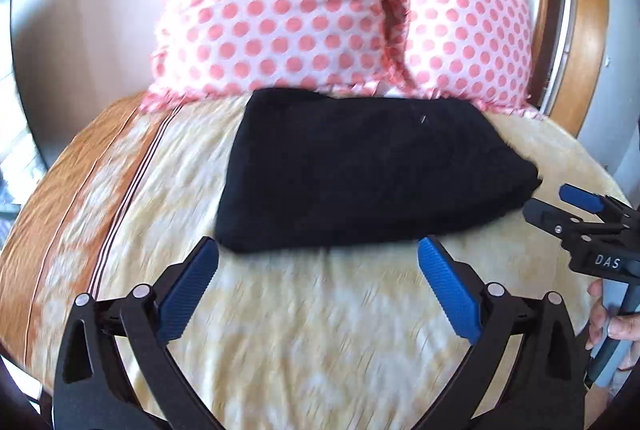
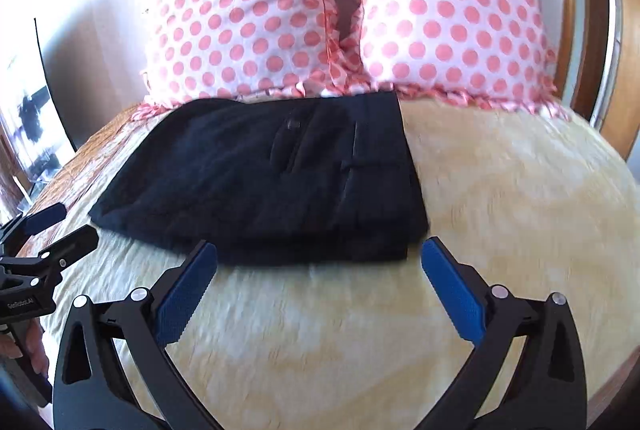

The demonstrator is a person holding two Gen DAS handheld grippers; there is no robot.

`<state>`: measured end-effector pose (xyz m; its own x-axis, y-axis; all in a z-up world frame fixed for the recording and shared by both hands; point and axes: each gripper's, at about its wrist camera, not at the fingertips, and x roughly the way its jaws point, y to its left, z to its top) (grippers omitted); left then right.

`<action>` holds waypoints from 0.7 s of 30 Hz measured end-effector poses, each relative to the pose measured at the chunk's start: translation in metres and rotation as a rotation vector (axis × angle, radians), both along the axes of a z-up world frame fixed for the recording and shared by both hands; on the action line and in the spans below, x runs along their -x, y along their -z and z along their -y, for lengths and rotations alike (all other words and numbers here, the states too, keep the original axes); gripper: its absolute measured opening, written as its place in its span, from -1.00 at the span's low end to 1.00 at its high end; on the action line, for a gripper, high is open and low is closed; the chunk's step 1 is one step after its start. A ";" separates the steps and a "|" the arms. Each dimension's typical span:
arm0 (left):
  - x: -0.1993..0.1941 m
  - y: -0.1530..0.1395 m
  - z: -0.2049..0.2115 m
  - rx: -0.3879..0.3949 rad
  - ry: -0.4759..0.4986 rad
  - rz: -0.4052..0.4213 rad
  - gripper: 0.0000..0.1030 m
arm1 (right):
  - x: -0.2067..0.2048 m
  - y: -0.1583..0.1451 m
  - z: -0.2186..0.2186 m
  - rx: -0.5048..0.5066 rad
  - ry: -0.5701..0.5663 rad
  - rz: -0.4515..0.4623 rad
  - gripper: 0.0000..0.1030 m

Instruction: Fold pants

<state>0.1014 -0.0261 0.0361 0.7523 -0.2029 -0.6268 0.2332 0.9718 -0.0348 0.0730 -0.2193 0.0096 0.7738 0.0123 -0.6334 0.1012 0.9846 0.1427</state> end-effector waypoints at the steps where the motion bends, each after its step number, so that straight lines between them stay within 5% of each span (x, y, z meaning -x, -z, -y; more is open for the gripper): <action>1: 0.003 0.003 -0.002 0.002 -0.004 -0.012 0.95 | 0.004 0.005 -0.004 -0.012 -0.007 -0.014 0.97; 7: 0.012 0.025 -0.016 0.023 -0.034 -0.077 0.95 | 0.014 0.021 -0.025 -0.014 -0.029 -0.053 0.97; 21: 0.022 0.041 -0.013 -0.010 -0.042 -0.086 0.95 | 0.022 0.029 -0.034 0.039 -0.016 -0.060 0.97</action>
<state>0.0794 -0.0131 -0.0045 0.7031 -0.1653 -0.6916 0.1884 0.9811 -0.0429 0.0506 -0.1855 -0.0199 0.7342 -0.0012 -0.6789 0.0925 0.9908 0.0984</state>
